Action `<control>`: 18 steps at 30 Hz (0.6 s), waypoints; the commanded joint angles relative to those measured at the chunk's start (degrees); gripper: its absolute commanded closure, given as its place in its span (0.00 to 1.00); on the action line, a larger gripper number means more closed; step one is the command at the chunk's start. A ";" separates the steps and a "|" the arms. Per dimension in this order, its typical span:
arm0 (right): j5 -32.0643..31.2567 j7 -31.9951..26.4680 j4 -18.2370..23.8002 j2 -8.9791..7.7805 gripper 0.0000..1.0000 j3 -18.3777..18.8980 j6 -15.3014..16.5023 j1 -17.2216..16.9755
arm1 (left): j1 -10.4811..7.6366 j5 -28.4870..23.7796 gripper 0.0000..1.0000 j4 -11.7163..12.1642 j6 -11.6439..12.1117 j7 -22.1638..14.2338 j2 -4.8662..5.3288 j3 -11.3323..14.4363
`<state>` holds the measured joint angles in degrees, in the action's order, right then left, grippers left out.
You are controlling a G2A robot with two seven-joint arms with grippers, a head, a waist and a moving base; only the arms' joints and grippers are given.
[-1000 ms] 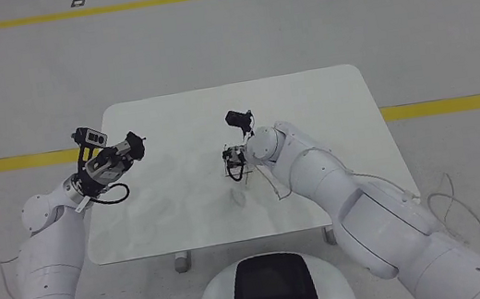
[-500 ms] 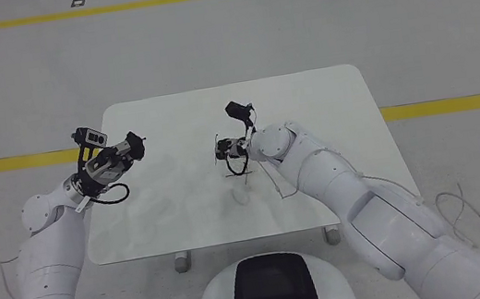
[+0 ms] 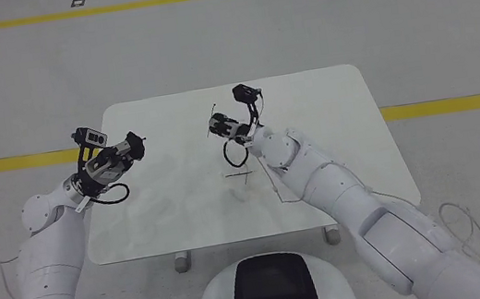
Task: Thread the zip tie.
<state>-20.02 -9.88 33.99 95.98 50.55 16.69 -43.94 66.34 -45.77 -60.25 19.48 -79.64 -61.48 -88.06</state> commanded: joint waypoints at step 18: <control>-17.90 11.48 21.88 -3.53 1.00 1.33 -5.20 -11.91 | 3.28 1.90 1.00 -2.95 0.00 7.04 -0.29 1.92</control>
<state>-36.71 1.72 53.05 92.86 51.40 12.03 -54.23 69.13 -44.57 -62.77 19.43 -74.04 -61.68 -86.70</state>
